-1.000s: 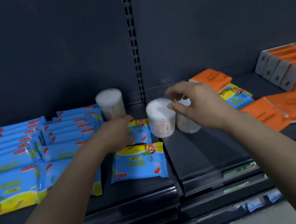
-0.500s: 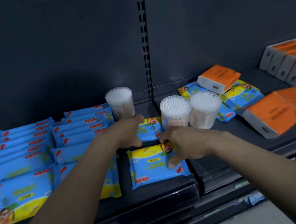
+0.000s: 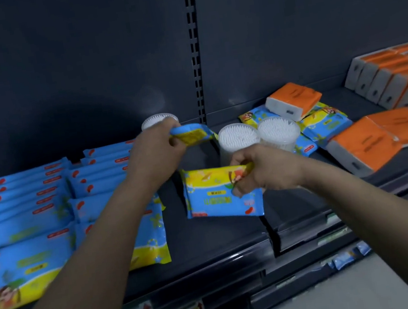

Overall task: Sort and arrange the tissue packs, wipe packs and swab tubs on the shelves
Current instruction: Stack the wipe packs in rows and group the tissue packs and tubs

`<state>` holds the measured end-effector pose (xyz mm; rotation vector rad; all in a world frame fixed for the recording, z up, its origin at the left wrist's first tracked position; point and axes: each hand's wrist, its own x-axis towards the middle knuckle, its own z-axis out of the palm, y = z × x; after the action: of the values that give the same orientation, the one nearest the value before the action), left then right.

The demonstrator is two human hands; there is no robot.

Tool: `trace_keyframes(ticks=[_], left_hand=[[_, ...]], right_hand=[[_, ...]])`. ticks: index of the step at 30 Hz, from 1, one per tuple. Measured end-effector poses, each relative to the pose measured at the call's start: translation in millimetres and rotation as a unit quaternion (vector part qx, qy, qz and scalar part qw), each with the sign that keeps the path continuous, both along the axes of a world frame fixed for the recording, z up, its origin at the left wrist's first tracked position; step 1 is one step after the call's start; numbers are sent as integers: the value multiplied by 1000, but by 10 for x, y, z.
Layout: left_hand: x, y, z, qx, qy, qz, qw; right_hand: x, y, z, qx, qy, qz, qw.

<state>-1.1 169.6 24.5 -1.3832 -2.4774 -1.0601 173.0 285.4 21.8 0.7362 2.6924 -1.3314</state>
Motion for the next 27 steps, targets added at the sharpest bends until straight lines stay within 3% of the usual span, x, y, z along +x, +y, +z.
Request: trace_keyframes(ticks=[2,5,8,11,17,22,27], left_hand=[[-4,-80,39,98,-52,8,994],[39,-257,101,166,-39,34,985],[176,-486,215,212,-195,15,957],[360,-762,299,274,-344,15,898],[430,-1327,300,333,-427,64,839],[345,-1805,233,293,-333,122,888],[115,-2285,237,235,-342,95,905]], right_hand=[[-15,-10,22,-43,58,-31,997],[-57,-54,65,-131,156,-74,976],[-95,-155,120,-204,215,-130,946],[-140,-249,147,-315,213,-167,909],[-346,-465,147,-445,183,-134,867],[-525,-732,198,-496,157,-71,851],[-700,-976,295,-400,201,-73,891]])
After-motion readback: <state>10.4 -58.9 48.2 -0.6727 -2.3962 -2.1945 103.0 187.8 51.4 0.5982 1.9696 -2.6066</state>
